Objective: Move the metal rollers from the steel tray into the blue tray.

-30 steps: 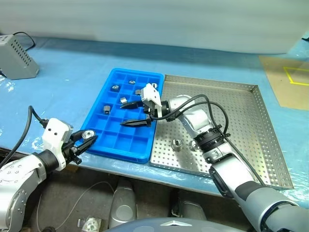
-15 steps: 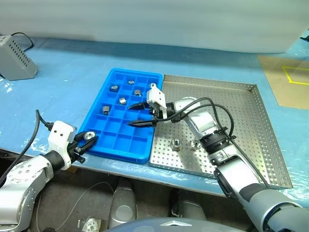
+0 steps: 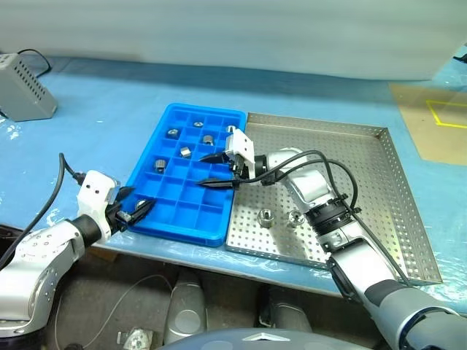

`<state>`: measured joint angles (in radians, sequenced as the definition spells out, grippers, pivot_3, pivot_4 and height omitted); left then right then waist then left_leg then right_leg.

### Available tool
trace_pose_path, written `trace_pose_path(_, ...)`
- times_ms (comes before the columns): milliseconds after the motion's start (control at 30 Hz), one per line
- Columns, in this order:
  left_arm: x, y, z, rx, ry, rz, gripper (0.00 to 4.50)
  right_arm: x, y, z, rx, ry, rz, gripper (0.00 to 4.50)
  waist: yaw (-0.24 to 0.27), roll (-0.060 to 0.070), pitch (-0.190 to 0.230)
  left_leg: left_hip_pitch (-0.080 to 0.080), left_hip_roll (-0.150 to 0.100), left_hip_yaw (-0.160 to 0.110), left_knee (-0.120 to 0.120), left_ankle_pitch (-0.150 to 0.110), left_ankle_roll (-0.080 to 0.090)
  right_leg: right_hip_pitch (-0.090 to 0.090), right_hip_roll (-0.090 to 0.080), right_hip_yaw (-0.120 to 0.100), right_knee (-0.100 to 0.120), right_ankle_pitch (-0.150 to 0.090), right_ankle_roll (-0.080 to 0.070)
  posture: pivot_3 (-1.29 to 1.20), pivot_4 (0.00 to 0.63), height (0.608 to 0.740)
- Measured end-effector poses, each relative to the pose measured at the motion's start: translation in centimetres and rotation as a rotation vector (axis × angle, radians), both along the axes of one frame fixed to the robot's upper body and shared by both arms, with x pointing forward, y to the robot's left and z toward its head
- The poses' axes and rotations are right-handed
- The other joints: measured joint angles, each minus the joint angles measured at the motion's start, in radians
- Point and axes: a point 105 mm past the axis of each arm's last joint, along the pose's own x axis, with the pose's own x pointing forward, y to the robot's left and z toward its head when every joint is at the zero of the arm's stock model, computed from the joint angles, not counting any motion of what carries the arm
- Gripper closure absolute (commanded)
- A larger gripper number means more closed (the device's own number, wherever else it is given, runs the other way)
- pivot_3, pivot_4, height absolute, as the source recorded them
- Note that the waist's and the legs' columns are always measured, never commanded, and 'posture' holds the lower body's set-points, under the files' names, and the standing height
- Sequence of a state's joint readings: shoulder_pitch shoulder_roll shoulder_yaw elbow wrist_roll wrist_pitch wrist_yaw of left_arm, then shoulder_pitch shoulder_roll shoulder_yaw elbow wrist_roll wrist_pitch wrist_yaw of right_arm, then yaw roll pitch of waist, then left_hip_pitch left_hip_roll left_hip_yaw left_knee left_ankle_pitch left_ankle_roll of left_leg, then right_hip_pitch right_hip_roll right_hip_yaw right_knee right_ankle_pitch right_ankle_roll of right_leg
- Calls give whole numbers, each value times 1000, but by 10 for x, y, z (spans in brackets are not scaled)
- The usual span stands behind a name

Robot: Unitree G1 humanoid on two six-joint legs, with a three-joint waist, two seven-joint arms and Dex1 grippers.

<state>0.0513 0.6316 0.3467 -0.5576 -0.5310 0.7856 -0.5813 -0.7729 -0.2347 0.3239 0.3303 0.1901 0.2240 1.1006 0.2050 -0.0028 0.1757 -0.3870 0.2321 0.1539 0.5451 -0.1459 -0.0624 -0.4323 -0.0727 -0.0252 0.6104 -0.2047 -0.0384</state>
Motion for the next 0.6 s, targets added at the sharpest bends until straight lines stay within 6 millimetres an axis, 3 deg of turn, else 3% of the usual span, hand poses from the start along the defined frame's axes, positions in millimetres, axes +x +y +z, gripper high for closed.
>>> trace_pose_path(133, 10, -23, 35, -36, -87, -125, 923, 4, -10, 4, -3, -10, -42, 1257, -6, 0, 0, 1, -1, 0, 4, 0, 0, 0, 0, 1, 5, 0, 0, 231, 150, 740)
trace_pose_path(233, 17, -48, 49, -38, -108, -264, 923, 11, -39, 8, -11, -17, -122, 1257, -6, 0, 0, 2, -1, 0, 6, 1, -1, 1, 0, 2, 7, 0, 0, 117, 150, 740)
trace_pose_path(300, 26, -64, 46, -41, -79, -358, 923, 11, -61, 5, -29, -21, -189, 1257, -11, 1, -1, 3, -1, 0, 7, 2, -3, 1, 0, 3, 9, 0, 0, 64, 150, 740)
trace_pose_path(500, 49, -102, 20, -23, -4, -555, 923, 10, -98, 4, -24, -28, -392, 1257, -83, 1, -1, 3, -2, 0, 9, 5, -8, 1, 0, 4, 10, 0, 1, -183, 150, 740)
trace_pose_path(600, 60, -122, 11, -17, 4, -649, 923, 1, -117, 1, -24, -30, -494, 1257, -117, 1, -1, 3, -3, 0, 9, 5, -8, 1, 0, 6, 10, 1, 1, -227, 150, 740)
